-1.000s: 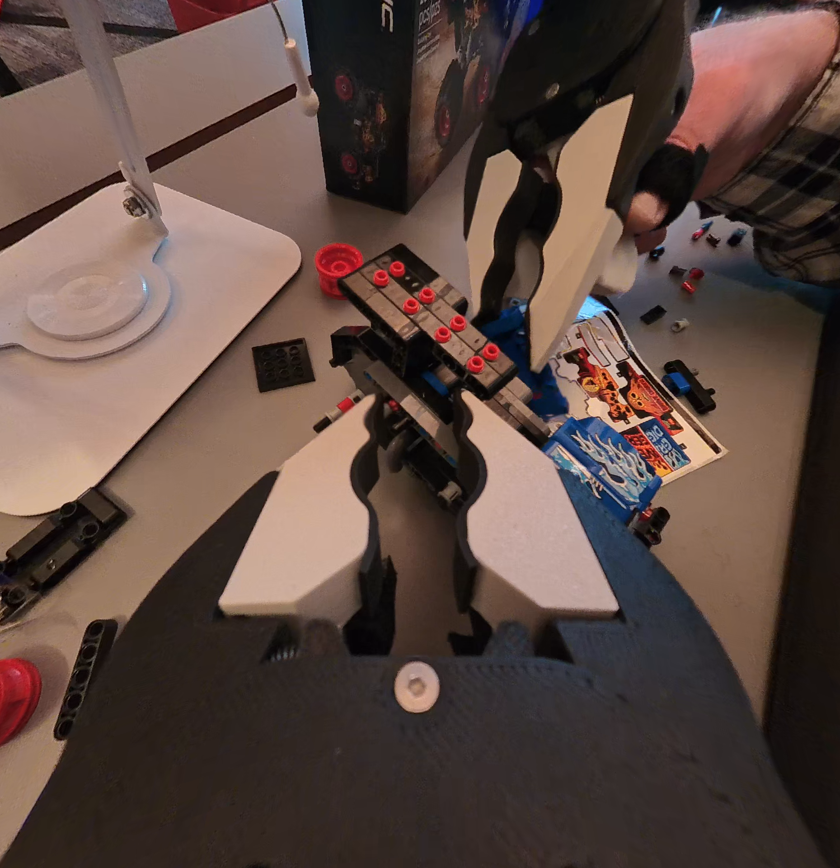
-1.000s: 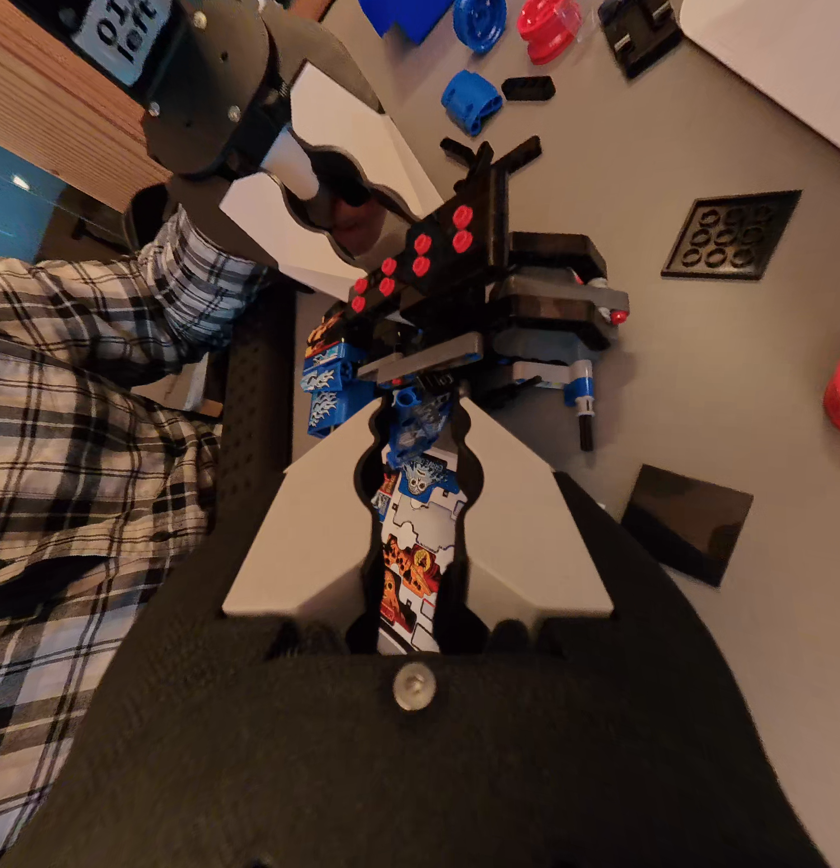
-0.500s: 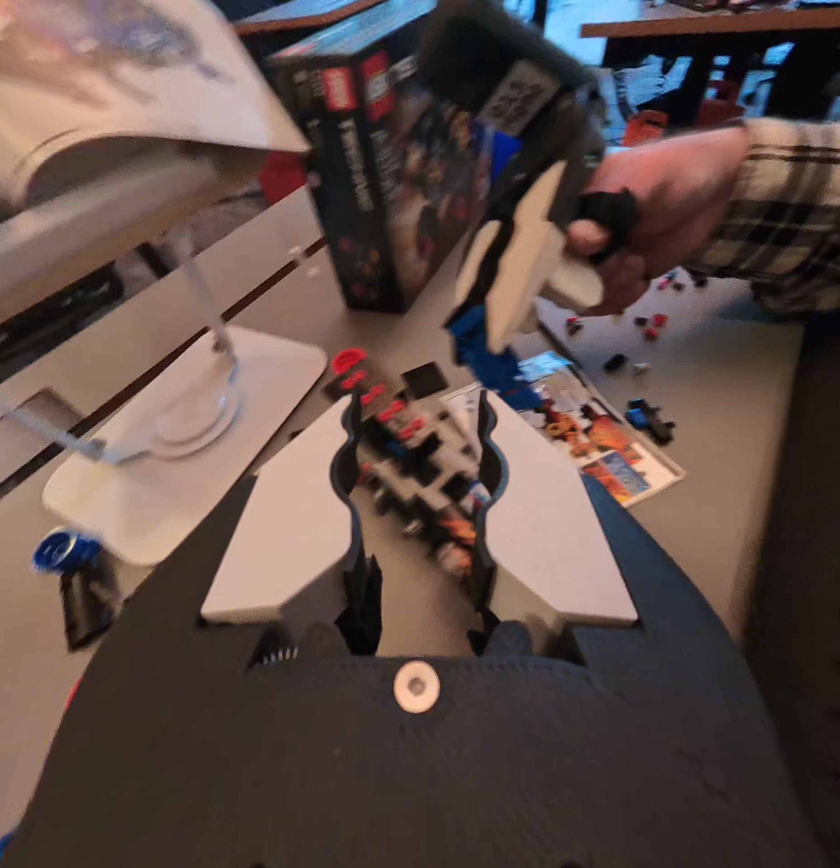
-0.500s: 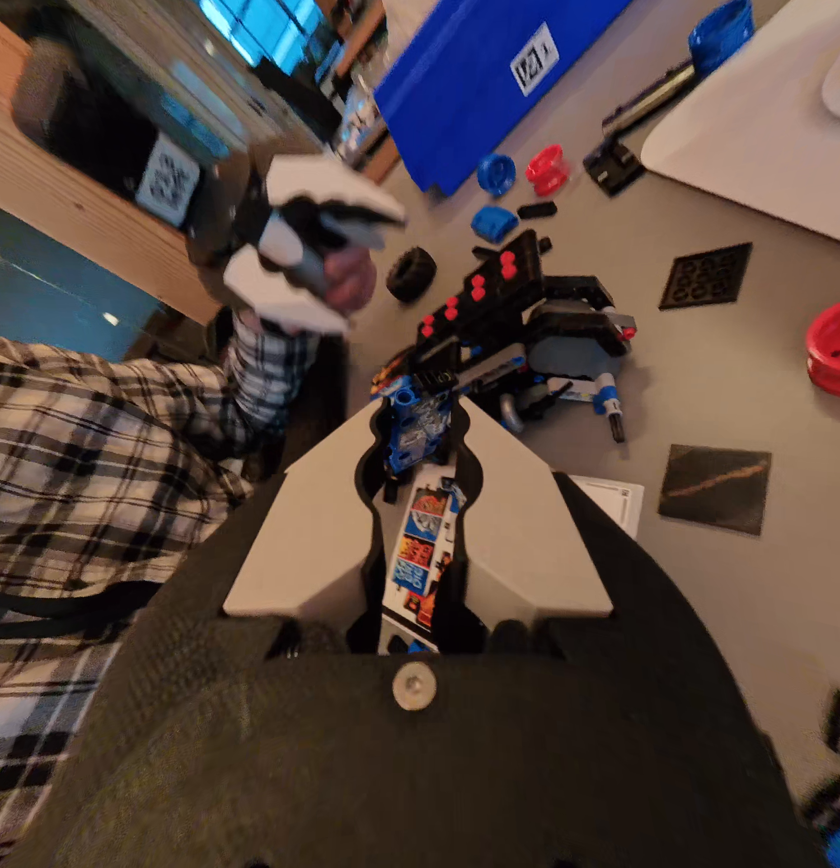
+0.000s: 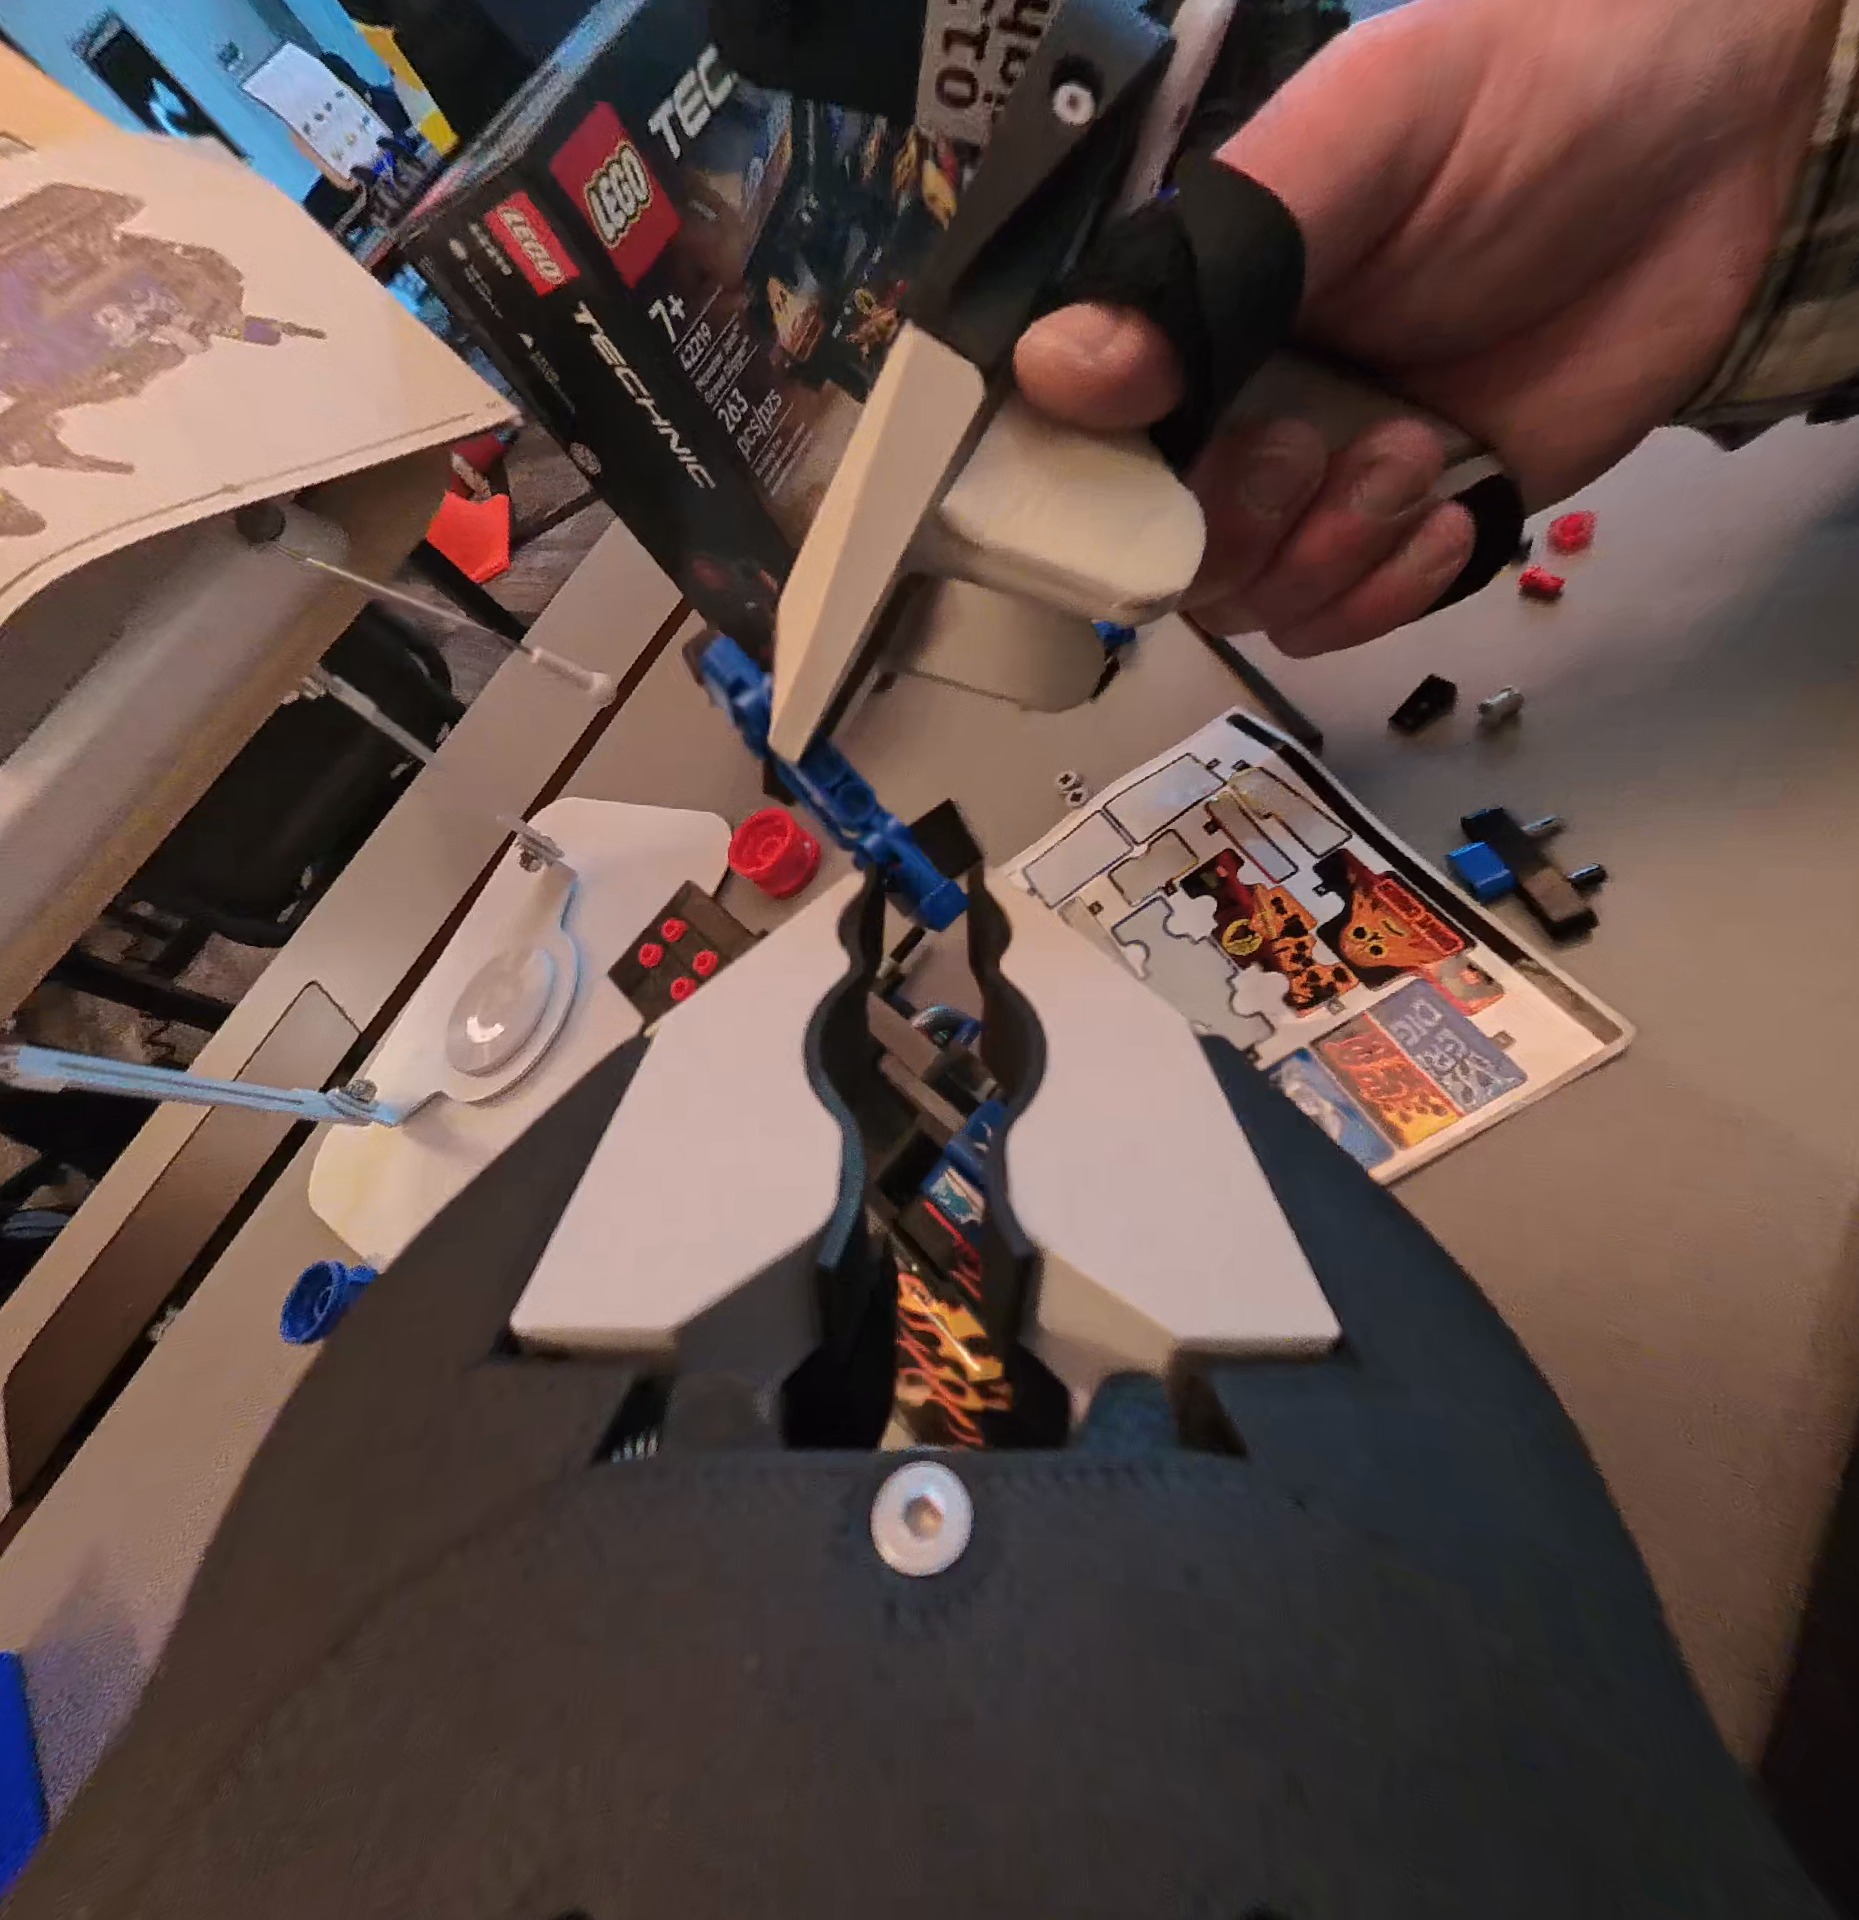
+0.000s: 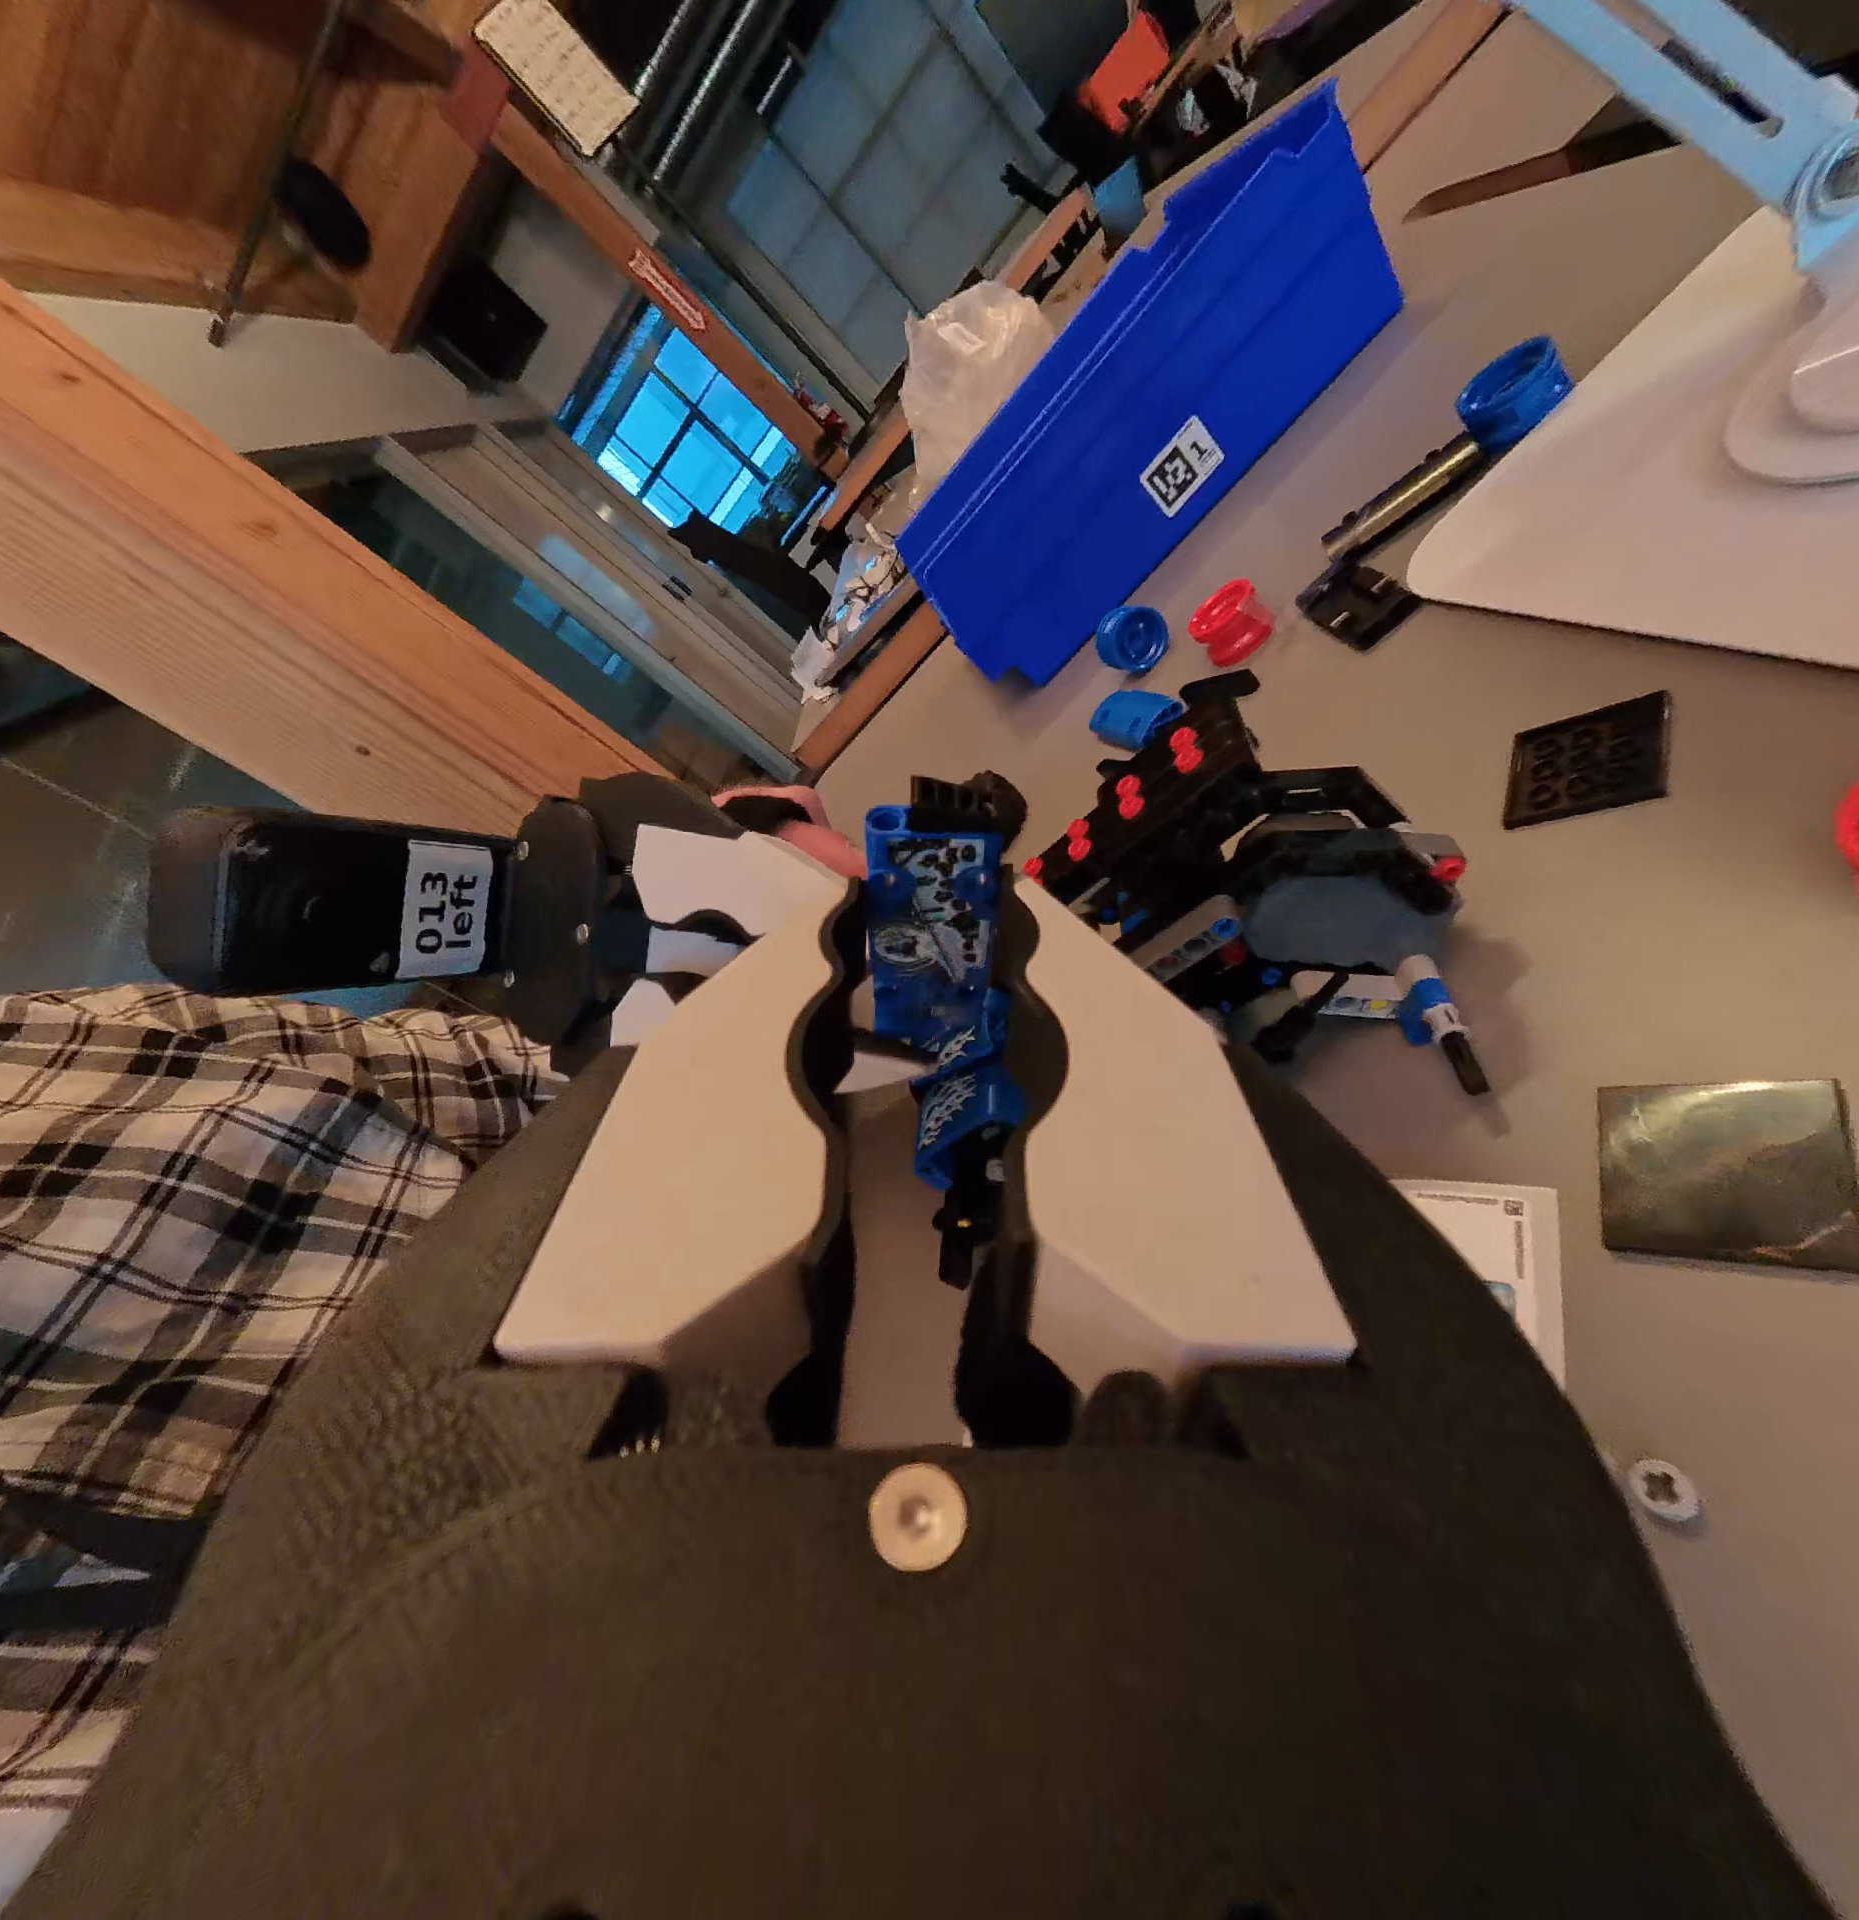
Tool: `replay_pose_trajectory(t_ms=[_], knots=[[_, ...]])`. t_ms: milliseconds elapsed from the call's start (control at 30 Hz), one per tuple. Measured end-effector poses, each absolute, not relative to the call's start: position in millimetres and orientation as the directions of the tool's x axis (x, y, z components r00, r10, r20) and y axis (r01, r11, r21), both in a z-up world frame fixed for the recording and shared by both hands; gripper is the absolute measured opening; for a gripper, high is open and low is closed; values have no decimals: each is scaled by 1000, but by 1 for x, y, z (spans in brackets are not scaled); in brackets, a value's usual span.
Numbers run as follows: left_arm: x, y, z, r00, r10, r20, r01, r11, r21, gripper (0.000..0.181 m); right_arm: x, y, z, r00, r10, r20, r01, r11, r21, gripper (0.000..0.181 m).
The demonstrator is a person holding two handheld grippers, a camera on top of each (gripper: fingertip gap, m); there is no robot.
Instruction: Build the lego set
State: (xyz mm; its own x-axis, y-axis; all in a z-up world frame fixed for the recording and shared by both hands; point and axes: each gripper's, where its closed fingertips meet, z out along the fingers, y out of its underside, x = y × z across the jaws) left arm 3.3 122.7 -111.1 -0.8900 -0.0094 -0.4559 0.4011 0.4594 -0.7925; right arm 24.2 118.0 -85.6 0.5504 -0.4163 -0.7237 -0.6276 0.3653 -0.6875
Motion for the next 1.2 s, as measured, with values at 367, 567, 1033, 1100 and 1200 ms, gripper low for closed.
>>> replay_pose_trajectory(t_ms=[367, 567, 1033, 1100, 1200], knots=[[-1, 124, -110, -884, 2, -468, 421, 443, -792, 11, 20, 117, -85, 557, -429, -711, -607, 373, -701, 23], [-5, 134, -125, -936, 90, -341, 338, 509, -792, 39, 15, 119, -109, 514, -481, -711, -669, 294, -683, 23], [54, 152, -149, -998, 24, 65, -40, 557, -829, 42, 31, 127, -163, 360, -516, -778, -796, 265, -544, 22], [58, 153, -149, -998, 22, 51, -31, 554, -832, 34, 32, 127, -163, 355, -493, -794, -798, 283, -532, 22], [59, 153, -150, -998, 21, 63, -41, 540, -840, 31, 32, 127, -163, 355, -472, -807, -800, 295, -523, 23]])
